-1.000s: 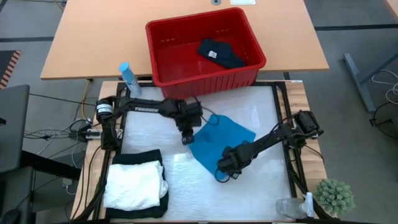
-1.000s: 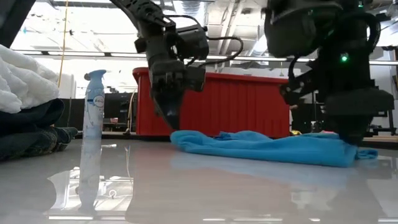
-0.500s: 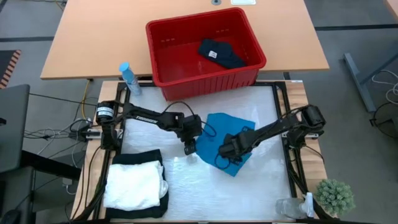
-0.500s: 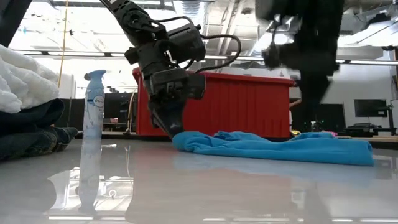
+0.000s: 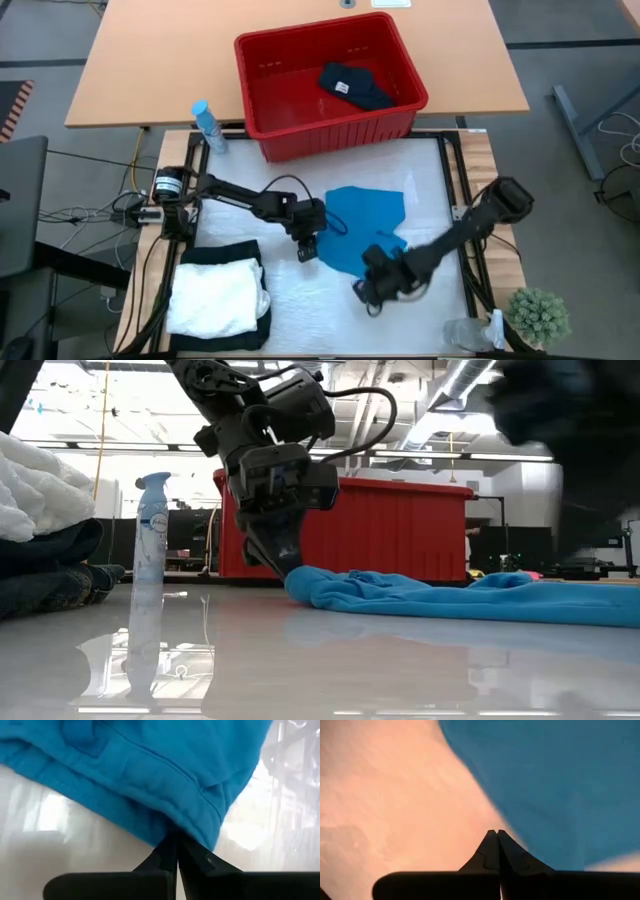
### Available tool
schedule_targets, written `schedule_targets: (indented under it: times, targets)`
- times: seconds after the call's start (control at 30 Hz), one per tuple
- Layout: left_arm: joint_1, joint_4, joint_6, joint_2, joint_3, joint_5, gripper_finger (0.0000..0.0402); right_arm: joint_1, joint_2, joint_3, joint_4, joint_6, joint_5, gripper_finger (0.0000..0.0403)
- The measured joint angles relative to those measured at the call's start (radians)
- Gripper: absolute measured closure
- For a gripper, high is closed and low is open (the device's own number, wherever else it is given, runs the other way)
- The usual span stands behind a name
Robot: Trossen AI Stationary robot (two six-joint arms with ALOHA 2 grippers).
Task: Fold Laundry from Bin
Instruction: Fold the blue shorts from the red bin
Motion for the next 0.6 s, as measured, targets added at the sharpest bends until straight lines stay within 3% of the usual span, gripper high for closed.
schedule_targets:
  times: [0.3, 0.43, 0.6]
  targets:
    - [-0.007, 0.002, -0.005, 0.0, 0.0, 0.0, 0.0401, 0.133, 0.04, 0.0, -0.236, 0.396, 0.015, 0.039]
    - [-0.008, 0.006, -0.02, 0.0, 0.0, 0.015, 0.0401, 0.142, 0.04, 0.0, -0.277, 0.421, 0.019, 0.039]
    - [-0.014, 0.012, -0.066, 0.0, 0.0, 0.023, 0.0401, 0.142, 0.036, 0.001, -0.204, 0.399, 0.153, 0.039]
